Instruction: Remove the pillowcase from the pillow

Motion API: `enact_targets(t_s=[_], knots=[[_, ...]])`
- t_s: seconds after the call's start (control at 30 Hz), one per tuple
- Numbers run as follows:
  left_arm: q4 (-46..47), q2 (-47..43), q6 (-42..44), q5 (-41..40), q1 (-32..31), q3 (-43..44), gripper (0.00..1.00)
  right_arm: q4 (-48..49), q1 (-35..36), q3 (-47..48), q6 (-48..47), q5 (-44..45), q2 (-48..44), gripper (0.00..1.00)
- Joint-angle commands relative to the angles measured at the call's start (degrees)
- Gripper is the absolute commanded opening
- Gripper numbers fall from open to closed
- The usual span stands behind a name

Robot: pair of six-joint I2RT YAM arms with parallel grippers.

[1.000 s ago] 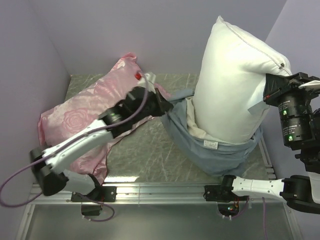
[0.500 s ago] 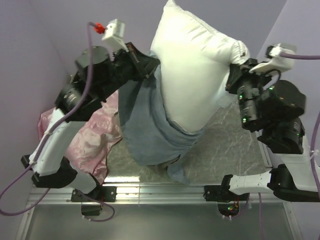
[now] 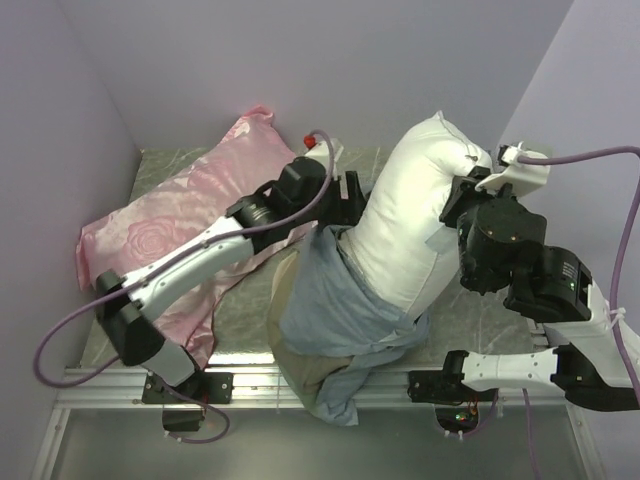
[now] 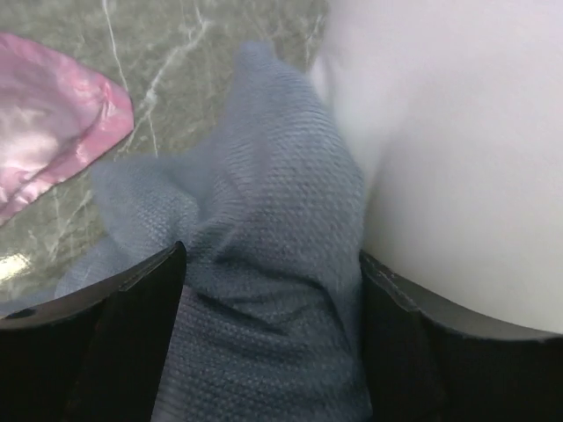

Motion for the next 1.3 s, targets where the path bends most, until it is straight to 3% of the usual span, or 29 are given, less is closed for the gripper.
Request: enact_targets(t_s=[0.0, 0.1, 0.17, 0.23, 0.33, 0.43, 0.47, 0.6, 0.73, 0.9, 1.17, 1.27], knots=[[3.84, -14.54, 2.91, -2.82, -4.92, -2.27, 0.80, 7.60, 0.52, 0.61, 1.17, 1.50, 1.29, 0.00], [1.65, -20.17, 4.75, -11.33, -9.14, -2.98, 0.83, 7.96, -2.02, 4.11, -0.51, 0.01, 5.05, 0.00], [-1.60, -23.07, 5.38, -19.57, -13.43, -3.42, 0.83, 5.68, -5.79, 6.92, 0.63, -5.25, 7.18, 0.00], [-2.92, -25.79, 5.47, -22.86, -15.56, -5.61, 0.84, 4.28, -11.77, 8.07, 1.33, -11.64, 9.99, 0.00], [-4.94, -27.47, 4.50, -26.90, -18.37, -8.08, 0.84, -0.36, -14.33, 13.51, 2.56, -12.31, 15.78, 0.00], [-5.56, -27.48, 1.96, -32.52, -24.60, -11.59, 0.84, -3.80, -15.82, 18.53, 2.74, -10.89, 20.62, 0.00], [-6.43, -27.22, 0.82, -34.63, -29.32, -12.47, 0.84, -4.34, -16.53, 19.76, 3.61, -12.37, 21.68, 0.00], [-7.31, -24.15, -9.17, -46.39, -40.86, -18.26, 0.84, -4.09, -18.81, 18.72, 4.32, -14.84, 21.69, 0.00], [-15.04, -16.17, -22.20, -55.10, -48.69, -17.23, 0.83, -4.08, -19.52, 17.49, 4.76, -16.08, 21.07, 0.00], [-26.73, -6.40, -34.24, -58.20, -52.04, -10.46, 0.86, -5.22, -19.96, 17.22, 5.99, -17.05, 20.28, 0.00], [-21.29, -1.91, -31.72, -56.54, -53.36, -9.49, 0.84, -5.75, -19.96, 16.52, 7.40, -18.98, 18.00, 0.00], [-23.22, 0.21, -32.15, -56.97, -54.75, -6.52, 0.74, -6.10, -20.05, 16.34, 7.84, -19.16, 17.47, 0.00]])
